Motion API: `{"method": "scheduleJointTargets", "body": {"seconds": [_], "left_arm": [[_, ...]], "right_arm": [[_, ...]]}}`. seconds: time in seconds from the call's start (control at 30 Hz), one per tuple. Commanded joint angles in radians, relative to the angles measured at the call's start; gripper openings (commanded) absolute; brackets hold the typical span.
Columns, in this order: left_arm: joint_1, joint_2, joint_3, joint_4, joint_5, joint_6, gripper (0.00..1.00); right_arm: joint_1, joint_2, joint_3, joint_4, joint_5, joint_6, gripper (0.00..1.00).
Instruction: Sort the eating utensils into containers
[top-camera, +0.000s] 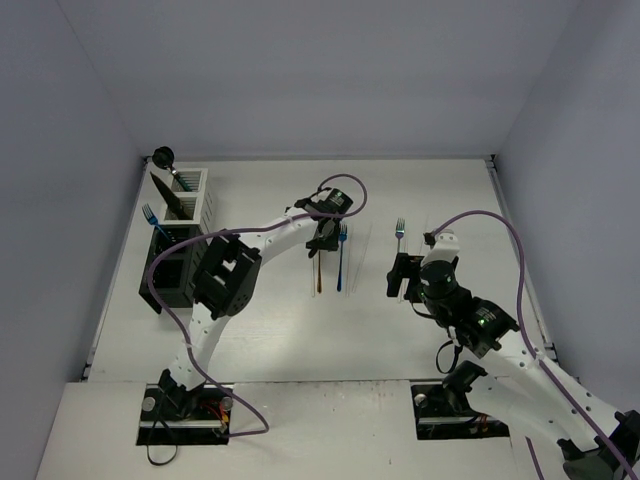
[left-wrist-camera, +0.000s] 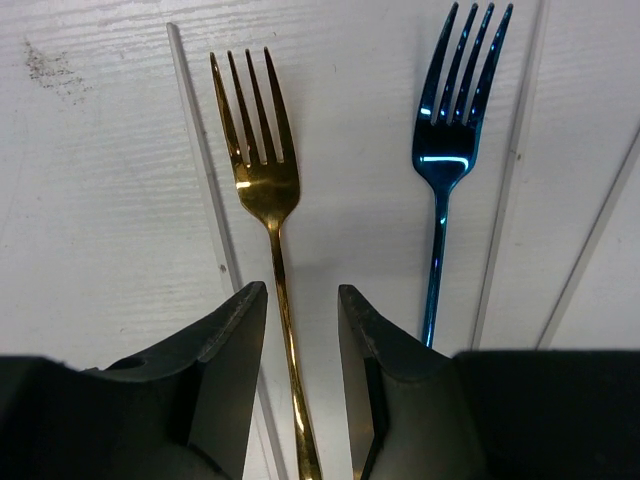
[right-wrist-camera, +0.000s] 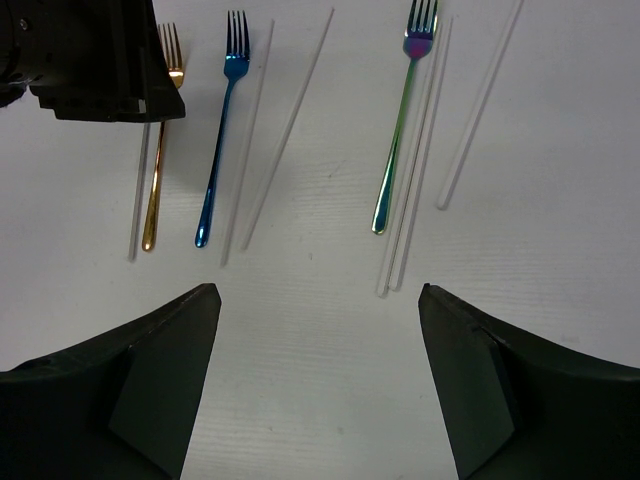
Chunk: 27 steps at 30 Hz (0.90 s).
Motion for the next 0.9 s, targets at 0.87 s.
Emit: {"method": "scheduleJointTargets", "body": {"seconds": [0.87], "left_arm": [[0.125, -0.635, -0.197, 0.26, -0.215, 0.157, 0.0]], "right_arm": [[-0.009, 0.01, 0.022, 0.033, -0.025, -0.006, 0.78]]}}
